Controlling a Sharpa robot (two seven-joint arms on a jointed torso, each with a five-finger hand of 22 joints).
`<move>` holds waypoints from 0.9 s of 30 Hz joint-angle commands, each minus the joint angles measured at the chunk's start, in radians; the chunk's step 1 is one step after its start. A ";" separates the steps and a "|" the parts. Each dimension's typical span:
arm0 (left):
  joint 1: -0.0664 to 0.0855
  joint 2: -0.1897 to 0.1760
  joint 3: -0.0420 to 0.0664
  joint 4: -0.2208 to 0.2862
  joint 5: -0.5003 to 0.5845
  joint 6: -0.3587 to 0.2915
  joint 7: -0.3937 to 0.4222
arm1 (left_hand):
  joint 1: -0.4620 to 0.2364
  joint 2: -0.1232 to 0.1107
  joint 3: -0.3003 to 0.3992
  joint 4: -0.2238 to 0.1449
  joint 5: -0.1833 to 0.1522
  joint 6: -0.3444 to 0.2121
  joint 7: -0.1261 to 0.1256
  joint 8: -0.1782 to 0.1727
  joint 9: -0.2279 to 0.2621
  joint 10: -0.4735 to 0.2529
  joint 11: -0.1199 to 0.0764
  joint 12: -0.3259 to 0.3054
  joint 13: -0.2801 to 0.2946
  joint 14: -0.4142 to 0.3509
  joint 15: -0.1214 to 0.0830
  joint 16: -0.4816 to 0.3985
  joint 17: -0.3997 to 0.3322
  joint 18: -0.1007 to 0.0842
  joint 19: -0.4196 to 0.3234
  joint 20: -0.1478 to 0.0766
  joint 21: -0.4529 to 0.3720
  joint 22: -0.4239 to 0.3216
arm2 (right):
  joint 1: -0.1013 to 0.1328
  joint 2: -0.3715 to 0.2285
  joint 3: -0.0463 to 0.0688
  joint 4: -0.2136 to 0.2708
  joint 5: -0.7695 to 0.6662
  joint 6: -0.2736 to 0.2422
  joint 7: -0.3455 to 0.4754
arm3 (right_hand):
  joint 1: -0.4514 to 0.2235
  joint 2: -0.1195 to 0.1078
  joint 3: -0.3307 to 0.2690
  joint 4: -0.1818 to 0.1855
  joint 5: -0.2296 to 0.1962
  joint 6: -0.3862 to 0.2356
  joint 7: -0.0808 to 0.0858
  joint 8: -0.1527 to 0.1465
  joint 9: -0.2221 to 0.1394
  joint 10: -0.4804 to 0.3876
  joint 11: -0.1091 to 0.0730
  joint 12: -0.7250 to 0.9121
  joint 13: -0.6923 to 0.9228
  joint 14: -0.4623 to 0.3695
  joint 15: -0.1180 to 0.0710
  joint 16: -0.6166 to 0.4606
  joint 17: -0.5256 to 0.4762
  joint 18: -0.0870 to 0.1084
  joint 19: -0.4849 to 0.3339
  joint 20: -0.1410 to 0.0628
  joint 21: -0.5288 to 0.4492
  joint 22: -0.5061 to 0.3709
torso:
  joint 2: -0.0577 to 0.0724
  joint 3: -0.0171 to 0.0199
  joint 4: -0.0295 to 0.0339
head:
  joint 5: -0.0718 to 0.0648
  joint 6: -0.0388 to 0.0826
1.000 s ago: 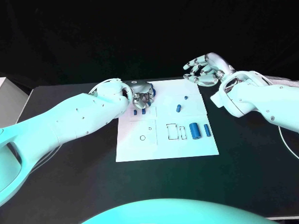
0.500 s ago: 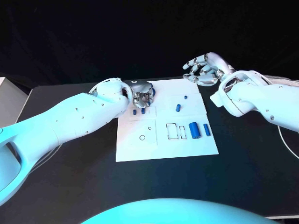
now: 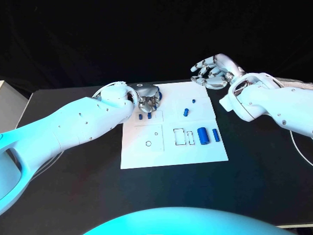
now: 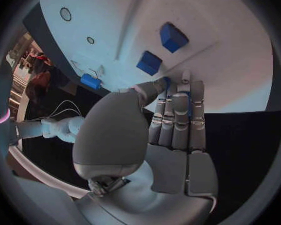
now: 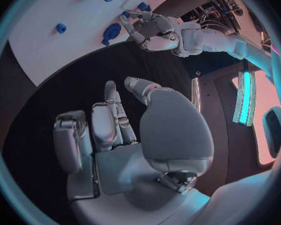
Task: Assemble the parts on the task board
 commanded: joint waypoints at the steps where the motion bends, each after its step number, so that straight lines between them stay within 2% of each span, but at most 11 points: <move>1: -0.007 0.000 -0.008 -0.005 0.000 0.012 -0.002 | -0.001 0.009 -0.001 -0.008 -0.006 0.006 0.000 0.003 0.000 0.007 0.003 0.005 0.001 0.005 0.003 0.002 -0.002 0.014 0.005 -0.004 0.004 0.001 | 0.000 0.000 0.001 0.001 -0.001 0.003 0.010 | -0.008 -0.001 0.002 0.003 0.007 0.002 0.006 0.004 0.001 0.005 -0.001 -0.004 -0.002 0.002 0.003 -0.001 -0.001 -0.007 0.105 0.007 0.004 0.263 | 0.000 -0.0007 0.0010 | 0.000 -0.001; 12: -0.007 -0.009 -0.010 0.006 0.023 -0.022 0.009 | -0.003 0.008 0.002 -0.013 -0.006 -0.002 0.006 -0.004 -0.002 0.004 0.009 -0.007 -0.002 0.008 0.005 0.000 -0.009 0.013 0.005 -0.003 0.010 0.005 | 0.000 -0.001 0.001 0.002 -0.001 0.003 0.010 | -0.008 -0.001 0.002 0.003 0.007 0.002 0.006 0.004 0.001 0.005 -0.001 -0.004 -0.002 0.002 0.003 -0.001 -0.001 -0.007 0.105 0.007 0.004 0.263 | -0.002 -0.0012 0.0006 | 0.001 0.001; 21: -0.010 -0.037 -0.009 0.046 0.076 -0.070 0.025 | -0.003 0.006 0.006 -0.017 -0.006 -0.001 0.010 -0.006 -0.002 0.007 0.012 -0.012 -0.002 0.014 0.007 0.002 -0.004 0.013 0.006 -0.002 0.014 0.008 | 0.000 -0.005 0.001 0.004 -0.001 0.003 0.011 | -0.008 -0.001 0.002 0.003 0.007 0.002 0.006 0.004 0.001 0.005 -0.001 -0.004 -0.002 0.002 0.003 -0.001 -0.001 -0.007 0.105 0.007 0.004 0.263 | -0.001 -0.0012 0.0005 | 0.001 0.004; 24: -0.011 -0.051 -0.002 0.067 0.095 -0.076 0.027 | -0.003 0.003 0.009 -0.019 -0.006 -0.003 0.012 -0.009 -0.002 0.007 0.013 -0.017 -0.003 0.015 0.008 0.002 -0.005 0.013 0.006 -0.001 0.017 0.010 | 0.000 -0.006 0.001 0.004 -0.001 0.003 0.011 | -0.008 -0.001 0.002 0.003 0.007 0.002 0.006 0.004 0.001 0.005 -0.001 -0.004 -0.002 0.002 0.003 -0.001 -0.001 -0.007 0.105 0.007 0.004 0.263 | -0.001 -0.0014 0.0002 | -0.001 0.004; 27: -0.011 -0.064 0.013 0.087 0.105 -0.078 0.027 | -0.003 0.000 0.012 -0.023 -0.006 -0.005 0.014 -0.012 -0.003 0.006 0.015 -0.023 -0.005 0.013 0.009 0.000 -0.012 0.013 0.006 0.000 0.019 0.012 | 0.000 -0.007 0.001 0.004 -0.001 0.002 0.011 | -0.008 -0.001 0.002 0.003 0.007 0.002 0.006 0.004 0.001 0.005 -0.001 -0.004 -0.002 0.002 0.003 -0.001 -0.001 -0.007 0.105 0.007 0.004 0.263 | -0.002 -0.0010 0.0016 | 0.000 0.004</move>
